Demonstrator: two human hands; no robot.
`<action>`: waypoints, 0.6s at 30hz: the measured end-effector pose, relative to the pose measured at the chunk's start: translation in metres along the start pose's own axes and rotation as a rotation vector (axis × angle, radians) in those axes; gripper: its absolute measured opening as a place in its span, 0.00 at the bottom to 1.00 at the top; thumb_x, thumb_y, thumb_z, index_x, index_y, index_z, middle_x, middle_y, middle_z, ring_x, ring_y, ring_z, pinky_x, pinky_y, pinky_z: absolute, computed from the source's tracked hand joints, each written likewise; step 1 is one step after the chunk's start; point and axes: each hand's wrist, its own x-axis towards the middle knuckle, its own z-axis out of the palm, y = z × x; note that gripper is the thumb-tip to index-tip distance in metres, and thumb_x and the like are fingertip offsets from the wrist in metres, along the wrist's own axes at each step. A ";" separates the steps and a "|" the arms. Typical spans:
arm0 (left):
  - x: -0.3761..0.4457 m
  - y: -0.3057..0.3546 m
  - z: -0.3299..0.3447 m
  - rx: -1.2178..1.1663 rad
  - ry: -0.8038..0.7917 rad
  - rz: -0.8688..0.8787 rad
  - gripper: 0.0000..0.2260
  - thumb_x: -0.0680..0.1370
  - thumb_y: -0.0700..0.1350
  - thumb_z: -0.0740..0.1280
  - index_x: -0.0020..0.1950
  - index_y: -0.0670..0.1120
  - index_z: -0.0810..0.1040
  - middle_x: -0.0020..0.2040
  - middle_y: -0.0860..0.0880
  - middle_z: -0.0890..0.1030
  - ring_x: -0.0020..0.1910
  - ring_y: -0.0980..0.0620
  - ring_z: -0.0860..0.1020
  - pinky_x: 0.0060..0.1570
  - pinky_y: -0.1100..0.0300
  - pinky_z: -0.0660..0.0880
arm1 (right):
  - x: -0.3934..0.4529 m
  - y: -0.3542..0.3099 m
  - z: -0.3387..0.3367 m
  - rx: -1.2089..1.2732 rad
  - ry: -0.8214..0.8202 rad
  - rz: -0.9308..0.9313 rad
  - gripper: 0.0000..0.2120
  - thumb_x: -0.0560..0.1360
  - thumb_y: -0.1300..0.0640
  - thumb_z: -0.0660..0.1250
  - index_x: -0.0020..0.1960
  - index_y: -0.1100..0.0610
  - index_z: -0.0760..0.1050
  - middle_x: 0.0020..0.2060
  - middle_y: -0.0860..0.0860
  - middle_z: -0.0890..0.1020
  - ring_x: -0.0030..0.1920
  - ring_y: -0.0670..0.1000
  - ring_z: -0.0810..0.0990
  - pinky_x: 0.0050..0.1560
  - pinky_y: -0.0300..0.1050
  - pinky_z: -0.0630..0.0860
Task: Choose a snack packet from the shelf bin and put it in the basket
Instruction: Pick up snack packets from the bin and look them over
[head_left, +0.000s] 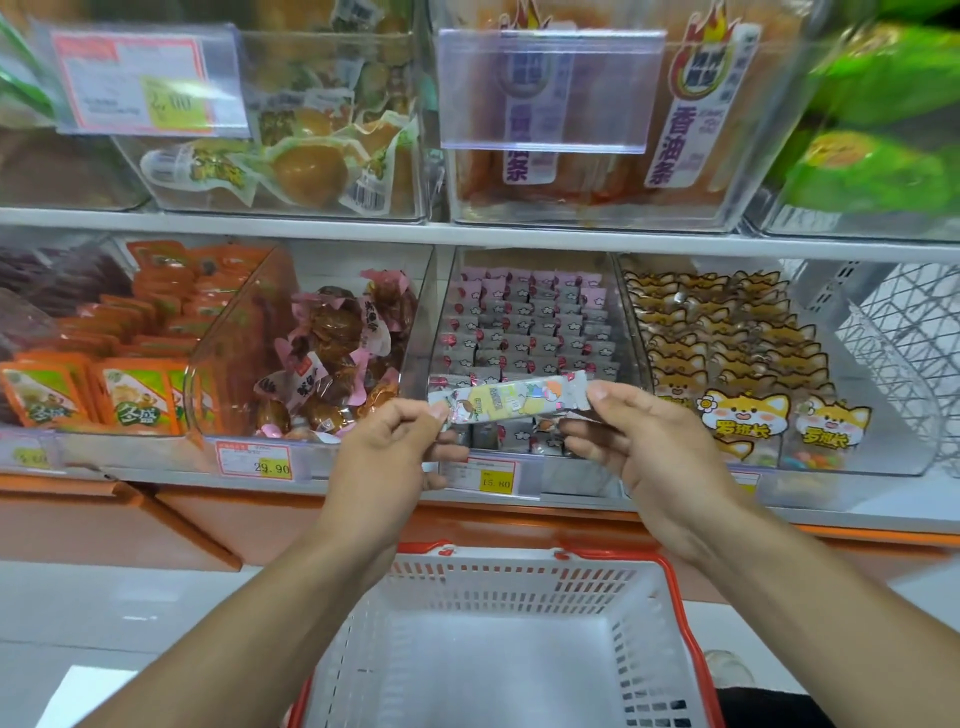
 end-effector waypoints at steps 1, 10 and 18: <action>0.001 0.000 -0.001 -0.014 -0.001 -0.020 0.08 0.82 0.46 0.67 0.44 0.48 0.81 0.36 0.52 0.85 0.40 0.55 0.86 0.29 0.66 0.75 | 0.000 -0.001 -0.002 -0.069 -0.033 -0.045 0.09 0.82 0.63 0.65 0.57 0.55 0.82 0.50 0.51 0.87 0.46 0.47 0.87 0.43 0.38 0.83; -0.001 0.003 0.003 -0.042 -0.022 -0.051 0.11 0.83 0.43 0.64 0.42 0.46 0.79 0.38 0.48 0.84 0.39 0.53 0.85 0.35 0.62 0.79 | -0.012 -0.002 -0.003 -0.497 -0.271 -0.342 0.15 0.75 0.65 0.74 0.56 0.47 0.83 0.55 0.47 0.85 0.54 0.49 0.84 0.53 0.43 0.81; -0.010 0.010 0.001 0.065 -0.202 0.162 0.15 0.73 0.63 0.74 0.53 0.55 0.85 0.52 0.49 0.87 0.53 0.51 0.85 0.52 0.54 0.82 | -0.008 -0.002 0.004 -0.164 -0.246 -0.036 0.18 0.71 0.44 0.72 0.50 0.58 0.86 0.46 0.59 0.87 0.40 0.52 0.83 0.42 0.39 0.82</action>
